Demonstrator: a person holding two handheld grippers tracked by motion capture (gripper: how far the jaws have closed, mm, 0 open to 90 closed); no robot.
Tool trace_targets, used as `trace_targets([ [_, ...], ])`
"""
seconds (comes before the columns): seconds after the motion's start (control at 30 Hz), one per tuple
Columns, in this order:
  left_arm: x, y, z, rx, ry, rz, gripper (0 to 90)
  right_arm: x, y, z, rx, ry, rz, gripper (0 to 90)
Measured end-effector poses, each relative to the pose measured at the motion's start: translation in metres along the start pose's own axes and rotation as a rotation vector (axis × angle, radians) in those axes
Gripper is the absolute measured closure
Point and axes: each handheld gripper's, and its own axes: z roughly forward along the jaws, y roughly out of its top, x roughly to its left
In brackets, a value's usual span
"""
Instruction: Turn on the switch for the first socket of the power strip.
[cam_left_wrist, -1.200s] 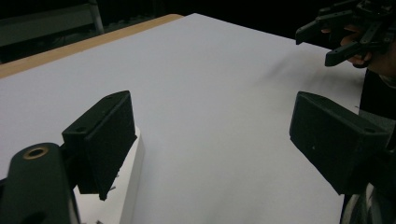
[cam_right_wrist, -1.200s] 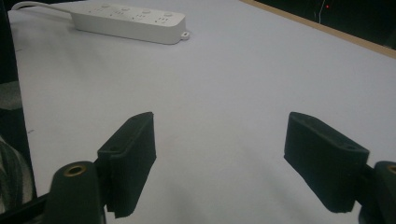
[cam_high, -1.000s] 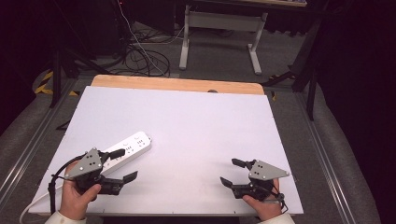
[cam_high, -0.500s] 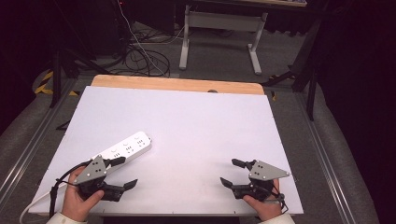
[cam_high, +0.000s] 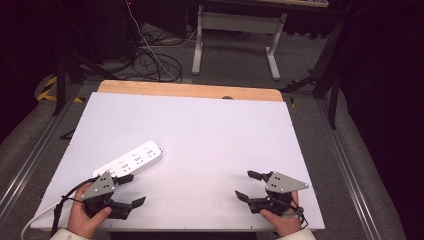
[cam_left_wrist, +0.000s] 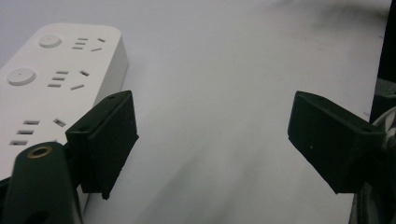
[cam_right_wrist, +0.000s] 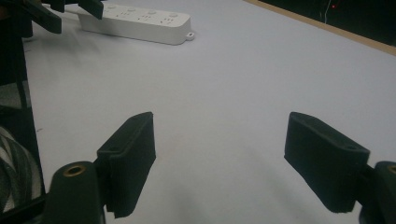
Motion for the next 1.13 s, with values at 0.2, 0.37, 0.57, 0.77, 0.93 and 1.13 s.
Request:
trace_targets([
  [0.2, 0.001, 0.006, 0.001, -0.007, 0.021, 0.032, 16.3, 0.000, 0.000, 0.001, 0.003, 0.000, -0.006, 25.0],
  [0.37, 0.000, 0.007, -0.004, -0.039, 0.027, 0.022, 16.3, 0.001, 0.000, 0.001, 0.004, -0.004, -0.004, 25.0],
  [0.57, -0.002, 0.008, -0.004, -0.032, 0.039, 0.038, 15.3, 0.000, 0.000, 0.001, 0.005, -0.003, -0.005, 25.0],
  [0.77, -0.002, 0.008, -0.006, -0.054, 0.040, 0.021, 14.4, 0.000, 0.000, 0.001, 0.005, -0.002, -0.005, 25.0],
  [0.93, -0.002, 0.008, -0.007, -0.060, 0.048, 0.026, 14.4, 0.000, 0.000, 0.001, 0.005, -0.003, -0.006, 25.0],
  [1.13, -0.003, 0.009, -0.008, -0.069, 0.055, 0.030, 13.8, 0.000, 0.000, 0.002, 0.008, -0.002, -0.008, 25.0],
])
